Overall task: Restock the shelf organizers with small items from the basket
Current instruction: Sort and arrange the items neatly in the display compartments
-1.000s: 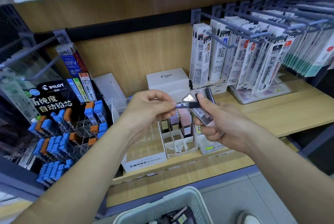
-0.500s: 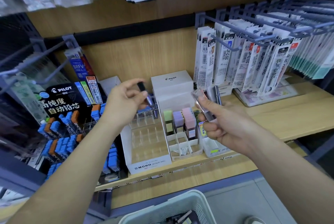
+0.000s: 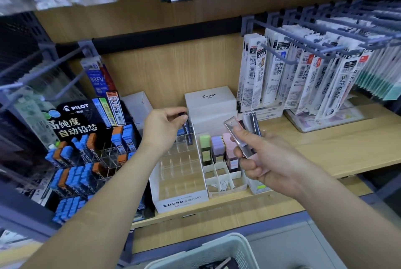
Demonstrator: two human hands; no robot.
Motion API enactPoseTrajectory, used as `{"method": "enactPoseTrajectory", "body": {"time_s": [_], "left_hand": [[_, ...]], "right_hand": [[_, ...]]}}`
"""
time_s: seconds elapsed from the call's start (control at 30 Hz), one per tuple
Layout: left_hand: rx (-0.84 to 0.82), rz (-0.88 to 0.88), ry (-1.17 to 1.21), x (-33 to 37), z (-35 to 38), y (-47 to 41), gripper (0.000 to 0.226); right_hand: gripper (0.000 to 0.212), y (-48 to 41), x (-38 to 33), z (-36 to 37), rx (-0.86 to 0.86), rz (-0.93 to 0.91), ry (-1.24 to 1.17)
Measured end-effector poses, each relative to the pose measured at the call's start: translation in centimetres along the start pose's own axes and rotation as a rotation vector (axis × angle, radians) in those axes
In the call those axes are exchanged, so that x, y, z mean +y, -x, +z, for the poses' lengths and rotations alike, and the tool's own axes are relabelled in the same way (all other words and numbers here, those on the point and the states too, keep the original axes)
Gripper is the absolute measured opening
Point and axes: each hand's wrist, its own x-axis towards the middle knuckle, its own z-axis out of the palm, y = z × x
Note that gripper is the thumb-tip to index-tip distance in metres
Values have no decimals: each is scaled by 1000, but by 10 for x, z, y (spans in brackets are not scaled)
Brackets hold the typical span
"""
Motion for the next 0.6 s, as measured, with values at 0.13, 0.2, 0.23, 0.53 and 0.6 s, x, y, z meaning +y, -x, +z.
{"method": "enactPoseTrajectory", "body": {"time_s": [0.13,0.2,0.23,0.53,0.6], "left_hand": [[-8,6,-143,-4,1,-2,20],[15,7,-151,-2,0,-3,15],[19,16,-155,-2,1,-3,16],[-1,83,-281,-14,5,-1,12],[-2,91,-325,-13,5,0,12]], "right_hand": [[32,0,1,0,-28,0,32],[34,0,2,0,-53,-1,56],[37,0,2,0,-65,-3,68],[35,1,4,1,-85,22,85],[30,2,4,2,-96,36,104]]}}
